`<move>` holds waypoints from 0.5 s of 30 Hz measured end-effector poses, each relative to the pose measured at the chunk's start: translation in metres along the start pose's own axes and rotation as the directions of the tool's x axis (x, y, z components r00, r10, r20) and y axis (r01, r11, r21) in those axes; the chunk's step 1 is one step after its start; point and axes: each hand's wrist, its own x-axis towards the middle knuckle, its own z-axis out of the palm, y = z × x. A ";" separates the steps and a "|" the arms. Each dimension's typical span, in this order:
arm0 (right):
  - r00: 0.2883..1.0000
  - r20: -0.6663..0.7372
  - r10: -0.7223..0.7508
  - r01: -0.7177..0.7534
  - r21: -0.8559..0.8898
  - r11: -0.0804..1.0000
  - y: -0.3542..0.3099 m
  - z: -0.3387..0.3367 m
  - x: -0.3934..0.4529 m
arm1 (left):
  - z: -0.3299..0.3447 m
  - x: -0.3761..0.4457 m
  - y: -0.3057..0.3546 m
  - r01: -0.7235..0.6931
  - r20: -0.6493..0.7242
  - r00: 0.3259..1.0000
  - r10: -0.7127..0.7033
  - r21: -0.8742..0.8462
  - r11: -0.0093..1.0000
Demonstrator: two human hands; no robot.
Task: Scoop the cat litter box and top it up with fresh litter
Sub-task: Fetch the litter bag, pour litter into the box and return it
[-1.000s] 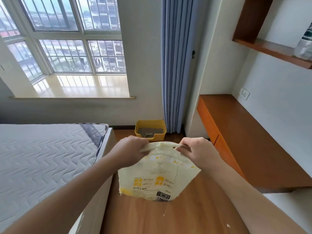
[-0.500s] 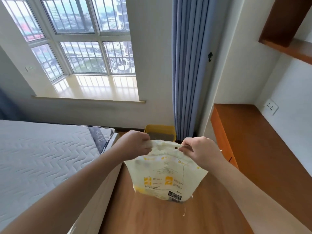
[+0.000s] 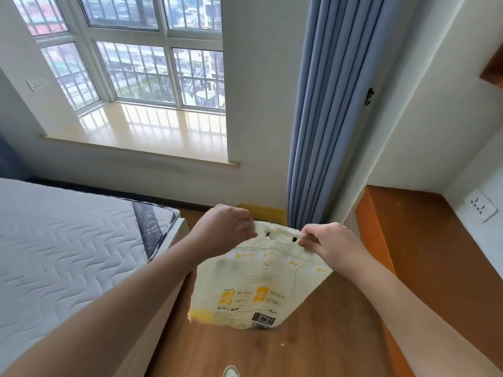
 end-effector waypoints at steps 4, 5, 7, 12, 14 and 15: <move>0.998 0.066 -0.012 0.010 0.018 1.000 0.005 0.009 0.058 | -0.003 0.046 -0.035 -0.010 0.012 1.000 0.010 0.019 1.000; 0.996 0.089 -0.025 0.023 0.033 0.999 0.004 0.009 0.072 | -0.003 0.057 -0.043 -0.013 0.023 1.000 0.013 0.015 1.000; 0.988 0.131 -0.079 0.071 0.059 0.996 0.000 0.010 0.099 | -0.005 0.077 -0.059 -0.010 0.032 0.999 0.009 0.019 1.000; 0.985 0.100 -0.141 0.122 0.171 0.978 -0.021 0.011 0.163 | -0.007 0.114 -0.095 0.008 -0.007 1.000 -0.008 0.027 1.000; 0.987 0.069 -0.142 0.131 0.145 0.981 -0.028 0.014 0.185 | -0.012 0.127 -0.109 0.041 -0.039 0.998 -0.041 0.019 0.999; 0.988 0.052 -0.143 0.135 0.139 0.981 -0.030 0.016 0.196 | -0.016 0.134 -0.117 0.062 -0.060 0.996 -0.061 0.005 0.998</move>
